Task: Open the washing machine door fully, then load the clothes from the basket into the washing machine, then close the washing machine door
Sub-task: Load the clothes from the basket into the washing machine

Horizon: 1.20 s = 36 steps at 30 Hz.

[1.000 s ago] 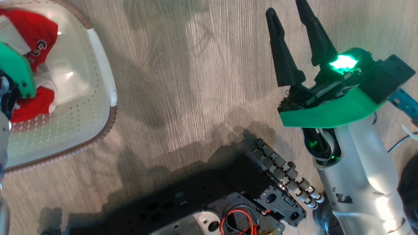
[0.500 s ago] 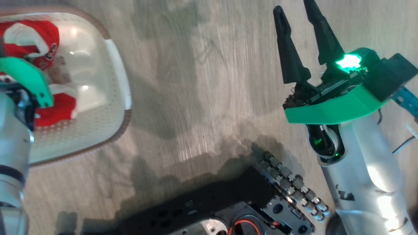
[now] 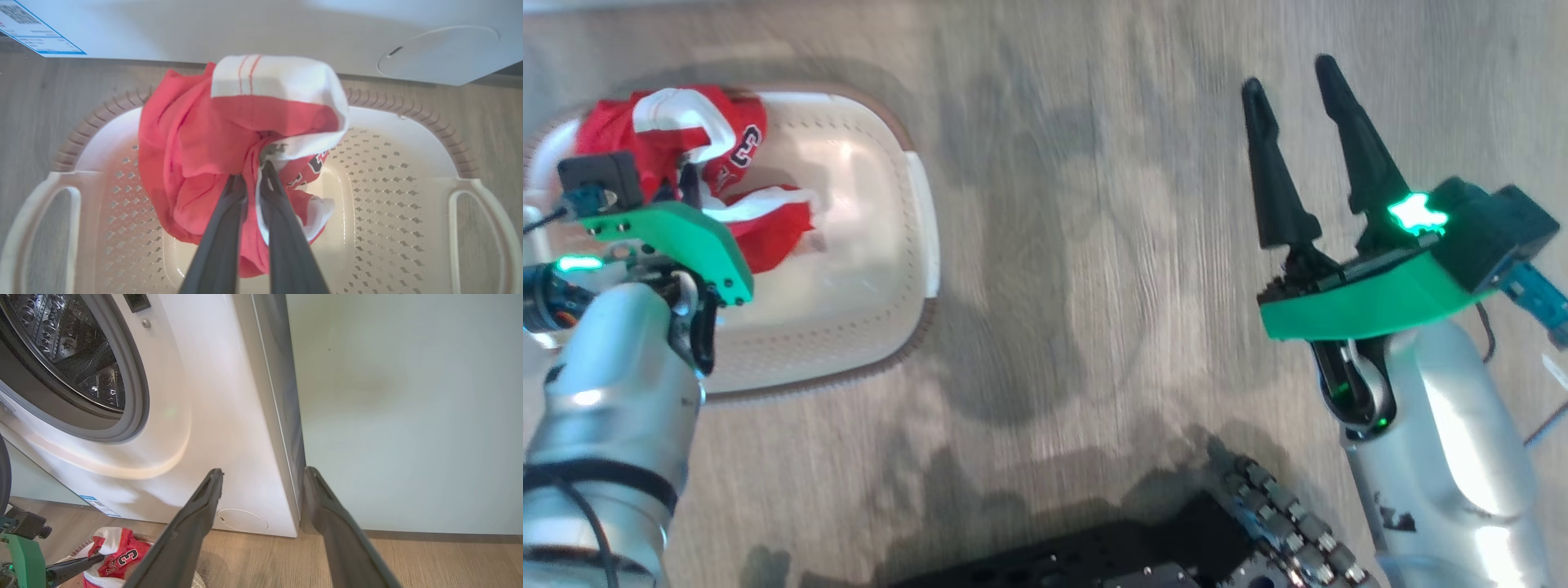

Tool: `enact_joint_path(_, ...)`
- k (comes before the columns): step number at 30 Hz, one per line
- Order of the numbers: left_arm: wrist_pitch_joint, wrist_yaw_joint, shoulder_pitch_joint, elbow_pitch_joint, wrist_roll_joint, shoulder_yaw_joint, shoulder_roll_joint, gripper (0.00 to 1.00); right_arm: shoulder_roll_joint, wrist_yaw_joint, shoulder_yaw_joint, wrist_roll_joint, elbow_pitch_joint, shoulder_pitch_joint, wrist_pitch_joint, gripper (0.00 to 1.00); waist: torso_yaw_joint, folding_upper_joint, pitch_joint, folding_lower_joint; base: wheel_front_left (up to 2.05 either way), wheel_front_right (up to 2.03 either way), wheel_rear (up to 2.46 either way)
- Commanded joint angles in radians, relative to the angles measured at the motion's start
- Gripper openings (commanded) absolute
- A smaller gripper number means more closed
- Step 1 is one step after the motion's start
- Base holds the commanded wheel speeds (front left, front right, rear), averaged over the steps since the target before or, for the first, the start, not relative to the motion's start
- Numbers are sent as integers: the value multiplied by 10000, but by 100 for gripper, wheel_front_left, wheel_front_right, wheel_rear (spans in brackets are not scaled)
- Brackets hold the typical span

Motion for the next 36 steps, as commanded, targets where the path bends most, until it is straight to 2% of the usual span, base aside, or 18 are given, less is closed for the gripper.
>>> enact_joint_path(1, -166, 132, 321, -387, -27, 301, 252, 0, 26, 0, 69, -80, -216, 502, -62, 100, 378, -1, -613, 1, 0, 0, 0)
enact_joint_path(5, -201, 431, 746, -1442, 14, 570, 248, 0, 20, 0, -96, -199, -157, 731, -62, 100, 559, -1, -1086, 1, 0, 0, 0)
enact_joint_path(6, -205, 676, 1154, -2543, 152, 811, 231, 0, -11, 0, -208, -264, -121, 886, -62, 100, 689, -1, -1397, 1, 0, 0, 0)
enact_joint_path(11, -208, 1246, 2348, -5288, 683, 1374, 243, 0, -52, 0, -404, -350, -76, 1195, -37, 100, 933, -1, -2073, 1, 0, 0, 0)
enact_joint_path(19, -209, 1754, 3824, -8242, 1281, 1754, 236, 0, -70, 0, -499, -437, -132, 1577, 187, 100, 1102, -1, -3065, 1, 0, 0, 0)
enact_joint_path(27, -208, 2093, 4760, -10425, 1738, 1809, 424, 0, -67, 0, -705, -487, -128, 2010, 379, 100, 1131, -1, -4045, 1, 0, 0, 0)
enact_joint_path(36, -146, 2438, 5741, -11512, 2160, 1827, 785, 0, -56, 0, -810, -551, -111, 2552, 567, 100, 1067, -1, -4952, 1, 0, 0, 0)
